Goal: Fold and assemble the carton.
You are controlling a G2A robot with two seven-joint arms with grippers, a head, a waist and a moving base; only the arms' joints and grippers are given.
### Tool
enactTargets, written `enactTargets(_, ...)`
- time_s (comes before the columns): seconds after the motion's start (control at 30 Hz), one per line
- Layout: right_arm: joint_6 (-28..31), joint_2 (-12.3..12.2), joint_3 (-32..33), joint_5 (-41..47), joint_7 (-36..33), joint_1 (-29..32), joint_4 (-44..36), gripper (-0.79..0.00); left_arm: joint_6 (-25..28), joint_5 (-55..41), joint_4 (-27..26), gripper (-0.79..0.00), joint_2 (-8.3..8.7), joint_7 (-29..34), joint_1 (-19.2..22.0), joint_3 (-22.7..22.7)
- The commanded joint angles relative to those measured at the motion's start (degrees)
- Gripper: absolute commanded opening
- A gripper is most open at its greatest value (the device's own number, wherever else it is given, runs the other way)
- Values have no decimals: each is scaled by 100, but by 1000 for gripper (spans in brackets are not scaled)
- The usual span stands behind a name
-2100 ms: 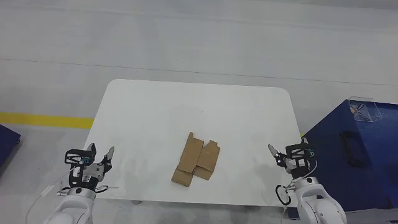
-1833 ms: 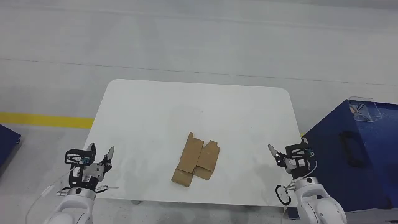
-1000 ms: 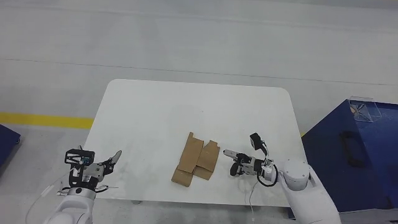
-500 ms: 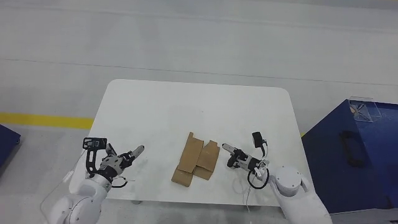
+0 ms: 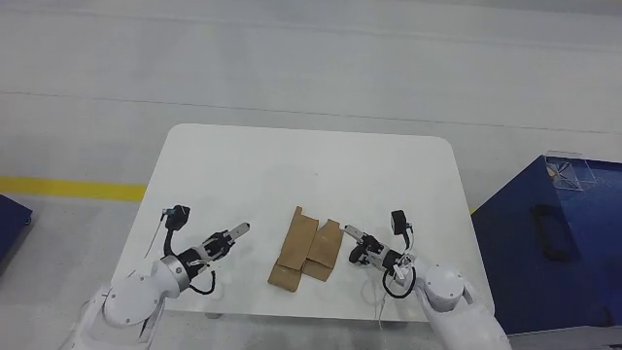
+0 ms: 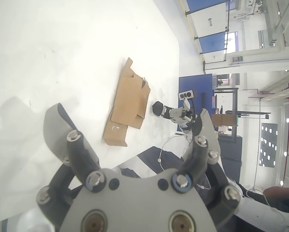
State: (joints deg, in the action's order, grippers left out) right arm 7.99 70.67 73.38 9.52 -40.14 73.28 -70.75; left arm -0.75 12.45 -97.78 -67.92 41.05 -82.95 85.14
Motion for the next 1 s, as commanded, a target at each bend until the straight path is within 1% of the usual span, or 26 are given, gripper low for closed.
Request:
enactTargets(0.0, 19, 7, -33, 12, 43, 30, -55, 0, -75, -322, 157, 0, -21, 20, 69, -59)
enactTargets(0.03, 14, 10, -71, 4, 13, 37, -85, 0, -125, -382, 350, 0, -39, -187, 226, -86)
enactTargets(0.07, -13, 11, -94, -22, 18, 24, -94, 0, -53, -378, 541, 0, -66, -359, 369, -239)
enactTargets(0.17, -2, 24, -188, -107, 109, 2, -150, 0, 333, -1109, 1243, 0, -164, -243, 822, -651)
enactTargets(0.23, 4, 28, -240, -186, 142, -15, -171, 0, 487, -1288, 1654, 0, -208, -243, 1113, -831)
enactTargets(0.3, 19, 28, -280, -318, 221, -35, -155, 0, 672, -1255, 1990, 0, -252, -436, 1319, -1014)
enactTargets(0.43, 78, 37, -356, -477, 357, -102, -28, 0, 817, -1423, 2492, 0, -326, -457, 1607, -1304)
enactTargets(0.57, 365, 54, -467, -711, 551, -159, 115, 0, 853, -1463, 2828, 0, -376, -473, 1821, -1501)
enactTargets(0.77, 551, 114, -665, -499, 369, -371, 485, 0, 834, -1762, 3231, 0, -425, -207, 2066, -1643)
enactTargets(0.97, 810, 168, -780, -175, 179, -555, 851, 0, 884, -1848, 3496, 0, -444, -79, 2187, -1723)
